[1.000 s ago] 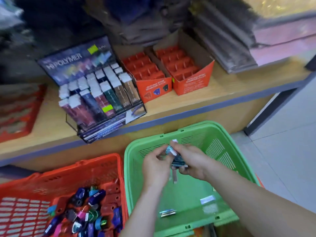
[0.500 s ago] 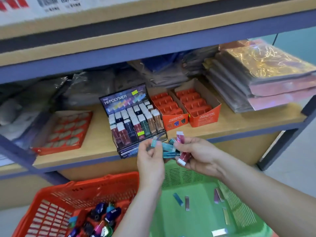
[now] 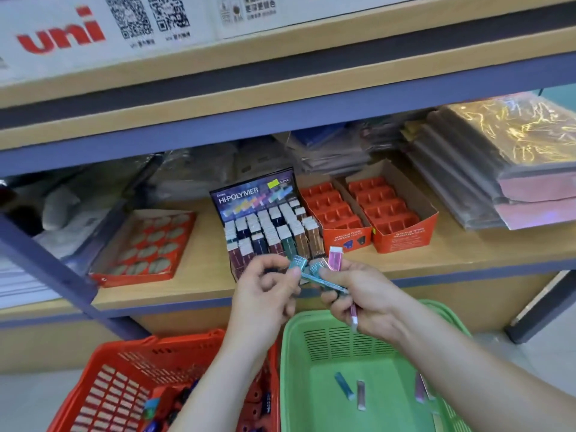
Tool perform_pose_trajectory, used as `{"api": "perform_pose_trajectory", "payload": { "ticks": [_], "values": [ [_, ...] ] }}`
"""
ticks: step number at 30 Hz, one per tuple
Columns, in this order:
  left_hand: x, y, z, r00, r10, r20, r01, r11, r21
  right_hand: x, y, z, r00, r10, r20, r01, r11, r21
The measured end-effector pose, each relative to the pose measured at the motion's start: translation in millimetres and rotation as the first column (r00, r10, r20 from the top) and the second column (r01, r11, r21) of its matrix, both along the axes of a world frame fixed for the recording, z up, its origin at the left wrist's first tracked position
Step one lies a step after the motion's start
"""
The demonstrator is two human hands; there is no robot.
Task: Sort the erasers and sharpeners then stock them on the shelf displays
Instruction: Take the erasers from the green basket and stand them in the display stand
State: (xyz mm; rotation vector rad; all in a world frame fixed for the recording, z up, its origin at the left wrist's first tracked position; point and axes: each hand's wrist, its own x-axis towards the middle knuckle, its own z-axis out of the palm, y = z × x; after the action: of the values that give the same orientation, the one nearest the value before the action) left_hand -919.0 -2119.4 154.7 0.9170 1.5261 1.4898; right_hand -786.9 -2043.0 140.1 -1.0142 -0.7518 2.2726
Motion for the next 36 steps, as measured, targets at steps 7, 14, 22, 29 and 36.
{"api": "perform_pose_trajectory", "payload": {
  "ticks": [7,14,22,29,36],
  "values": [
    [-4,0,0,0.999,0.02,-0.025,-0.02,1.0,-0.012,-15,-11,10,0.969,0.198,0.146,-0.221,0.96,0.17],
    [-34,6,20,0.946,-0.225,-0.232,0.21,0.974,-0.089,-14,-3,21,0.948,0.248,0.198,-0.303,0.894,0.331],
    [-84,16,44,0.965,0.099,-0.243,-0.102,0.995,0.001,-21,13,21,0.971,0.151,0.187,-0.191,0.957,0.22],
    [-124,17,47,0.845,0.157,-0.512,-0.194,0.981,-0.019,-27,14,8,0.972,0.167,0.164,-0.199,0.96,0.199],
    [-88,11,45,0.912,-0.047,-0.408,0.03,0.998,-0.048,-55,4,8,0.944,0.158,0.288,-0.29,0.816,0.5]
  ]
}}
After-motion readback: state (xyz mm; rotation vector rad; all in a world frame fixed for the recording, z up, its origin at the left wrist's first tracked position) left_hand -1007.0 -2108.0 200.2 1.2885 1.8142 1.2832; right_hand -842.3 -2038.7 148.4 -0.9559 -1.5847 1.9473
